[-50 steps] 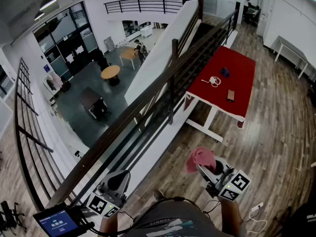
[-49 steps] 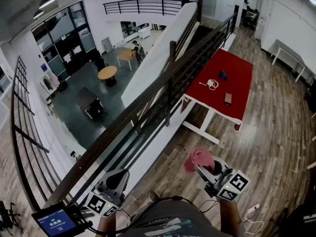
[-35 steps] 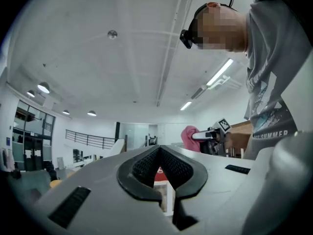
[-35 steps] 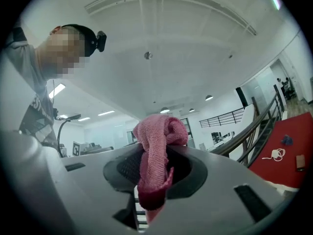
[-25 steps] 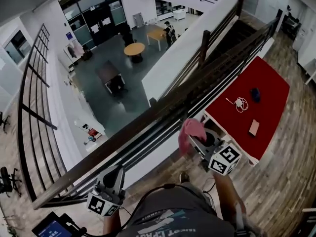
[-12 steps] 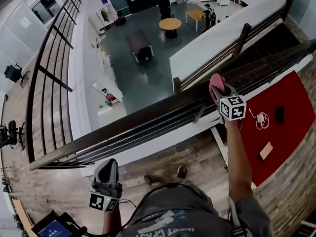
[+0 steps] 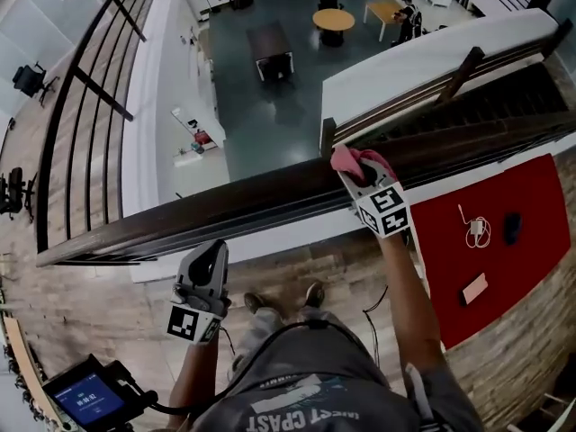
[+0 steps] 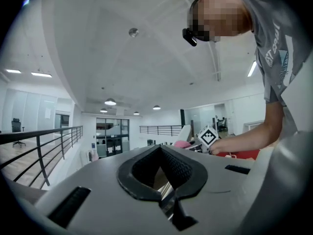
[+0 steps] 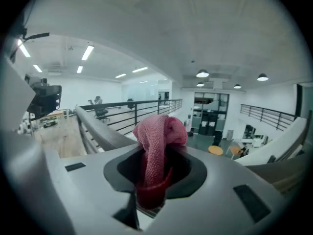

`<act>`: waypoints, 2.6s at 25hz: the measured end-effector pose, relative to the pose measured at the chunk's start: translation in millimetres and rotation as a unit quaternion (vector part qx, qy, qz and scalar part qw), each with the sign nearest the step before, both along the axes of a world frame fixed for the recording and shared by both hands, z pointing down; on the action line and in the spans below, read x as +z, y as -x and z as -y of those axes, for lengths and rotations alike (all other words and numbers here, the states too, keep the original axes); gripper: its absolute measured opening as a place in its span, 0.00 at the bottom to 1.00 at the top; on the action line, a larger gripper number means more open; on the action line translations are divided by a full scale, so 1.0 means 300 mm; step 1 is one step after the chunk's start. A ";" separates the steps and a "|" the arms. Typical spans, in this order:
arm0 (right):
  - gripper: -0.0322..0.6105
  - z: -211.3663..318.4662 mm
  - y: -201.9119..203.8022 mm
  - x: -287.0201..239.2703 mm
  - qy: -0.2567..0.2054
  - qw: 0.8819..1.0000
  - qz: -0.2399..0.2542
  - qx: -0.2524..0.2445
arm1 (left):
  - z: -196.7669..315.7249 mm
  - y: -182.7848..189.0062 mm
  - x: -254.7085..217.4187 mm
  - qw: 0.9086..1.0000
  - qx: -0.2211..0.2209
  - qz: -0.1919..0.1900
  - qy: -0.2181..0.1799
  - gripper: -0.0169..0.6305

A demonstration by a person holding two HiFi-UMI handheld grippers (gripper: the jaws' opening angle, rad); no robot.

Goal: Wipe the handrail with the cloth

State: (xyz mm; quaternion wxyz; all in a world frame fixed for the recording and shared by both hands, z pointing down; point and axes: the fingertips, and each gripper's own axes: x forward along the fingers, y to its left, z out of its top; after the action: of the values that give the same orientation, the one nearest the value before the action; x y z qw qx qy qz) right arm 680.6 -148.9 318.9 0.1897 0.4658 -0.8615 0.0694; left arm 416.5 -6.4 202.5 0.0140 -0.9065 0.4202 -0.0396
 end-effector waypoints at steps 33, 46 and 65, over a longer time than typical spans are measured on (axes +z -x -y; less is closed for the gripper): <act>0.18 0.026 0.708 -0.031 -0.159 0.985 -0.038 -0.049 | 0.215 0.568 0.032 0.999 -0.045 -0.024 -0.011 0.04; 0.18 0.051 1.054 0.001 -0.109 0.993 -0.030 -0.033 | 0.234 0.873 0.018 0.997 -0.066 -0.039 -0.012 0.04; 0.18 0.005 1.291 0.034 -0.082 0.996 0.019 -0.017 | 0.168 1.067 0.062 0.997 -0.046 -0.057 0.006 0.04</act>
State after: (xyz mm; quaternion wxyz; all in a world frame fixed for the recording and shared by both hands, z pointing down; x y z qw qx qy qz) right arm 293.4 -150.3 329.1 0.1351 0.4640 -0.8755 0.0042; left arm 96.3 -56.9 220.9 -0.0177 -0.8870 0.4614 0.0092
